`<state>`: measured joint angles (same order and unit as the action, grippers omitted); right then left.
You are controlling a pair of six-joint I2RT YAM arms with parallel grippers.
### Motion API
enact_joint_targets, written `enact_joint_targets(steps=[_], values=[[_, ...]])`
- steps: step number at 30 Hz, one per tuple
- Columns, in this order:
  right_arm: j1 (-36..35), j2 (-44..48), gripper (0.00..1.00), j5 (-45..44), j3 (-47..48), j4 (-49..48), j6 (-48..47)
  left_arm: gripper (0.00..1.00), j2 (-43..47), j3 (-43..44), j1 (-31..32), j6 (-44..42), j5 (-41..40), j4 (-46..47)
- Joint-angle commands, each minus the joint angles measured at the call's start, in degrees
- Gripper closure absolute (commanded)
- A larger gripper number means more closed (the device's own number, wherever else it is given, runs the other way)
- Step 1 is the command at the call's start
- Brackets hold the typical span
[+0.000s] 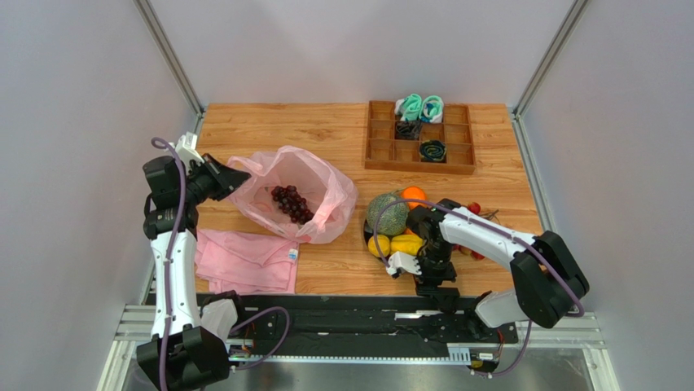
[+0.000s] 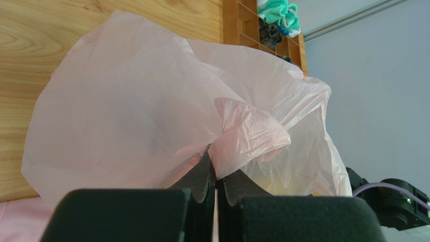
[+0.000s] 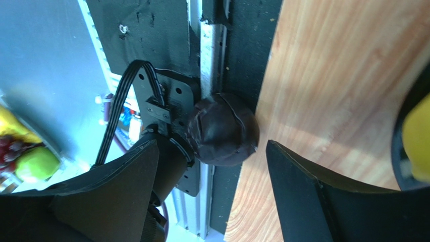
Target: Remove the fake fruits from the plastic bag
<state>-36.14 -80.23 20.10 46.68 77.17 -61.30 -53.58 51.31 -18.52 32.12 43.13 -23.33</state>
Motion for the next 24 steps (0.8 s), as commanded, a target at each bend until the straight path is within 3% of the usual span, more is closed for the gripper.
enact_joint_targets(steps=[1,7,16,20,24], values=[[-3.92,-3.44,0.20,-0.49,2.19,6.25,6.34,1.00,-0.56,1.95,-0.37,-2.67,0.02,1.01],[-8.59,-13.18,0.25,-4.62,4.47,5.27,13.65,1.00,-1.26,3.01,-0.46,-2.85,1.25,1.45],[-16.76,-12.58,0.25,-9.28,4.47,4.31,20.07,1.00,-4.07,5.47,-0.46,-2.94,3.18,1.62],[-20.54,-15.05,0.25,-15.94,4.83,4.75,23.06,1.00,-4.51,6.35,-0.55,-1.71,3.89,2.59],[-21.16,-14.60,0.24,-17.37,4.65,4.40,23.42,1.00,-4.25,6.09,-0.55,-0.57,4.33,3.56]])
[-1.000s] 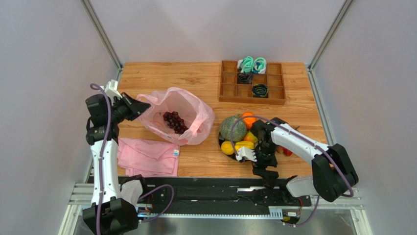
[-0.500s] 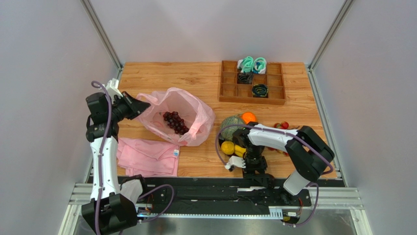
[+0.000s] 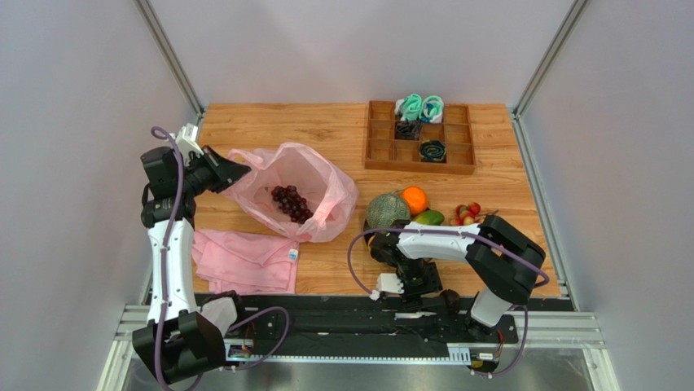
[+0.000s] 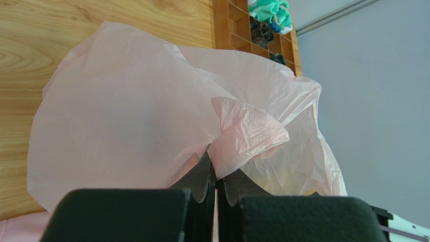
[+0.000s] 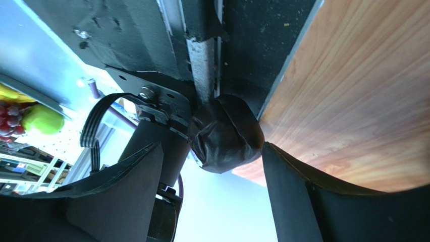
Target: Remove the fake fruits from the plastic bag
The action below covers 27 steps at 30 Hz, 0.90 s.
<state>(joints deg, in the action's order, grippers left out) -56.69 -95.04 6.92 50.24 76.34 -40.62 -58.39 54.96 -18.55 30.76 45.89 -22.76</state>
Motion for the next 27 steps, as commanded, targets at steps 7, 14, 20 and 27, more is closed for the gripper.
enact_joint_targets(steps=[7,14,20,27], values=[[-0.09,-5.76,0.20,-6.83,2.58,6.28,4.93,1.00,2.67,2.43,-0.53,2.37,1.75,3.87],[-0.09,-10.59,0.38,-6.74,3.55,7.51,4.06,1.00,2.67,4.28,-0.88,3.60,2.19,3.34],[0.61,-11.31,0.64,-6.83,3.90,7.69,4.14,1.00,2.49,5.33,-0.97,3.95,2.28,2.55],[1.05,1.85,0.82,-9.11,3.99,10.32,3.18,1.00,1.44,5.51,-1.05,3.87,3.32,2.99]])
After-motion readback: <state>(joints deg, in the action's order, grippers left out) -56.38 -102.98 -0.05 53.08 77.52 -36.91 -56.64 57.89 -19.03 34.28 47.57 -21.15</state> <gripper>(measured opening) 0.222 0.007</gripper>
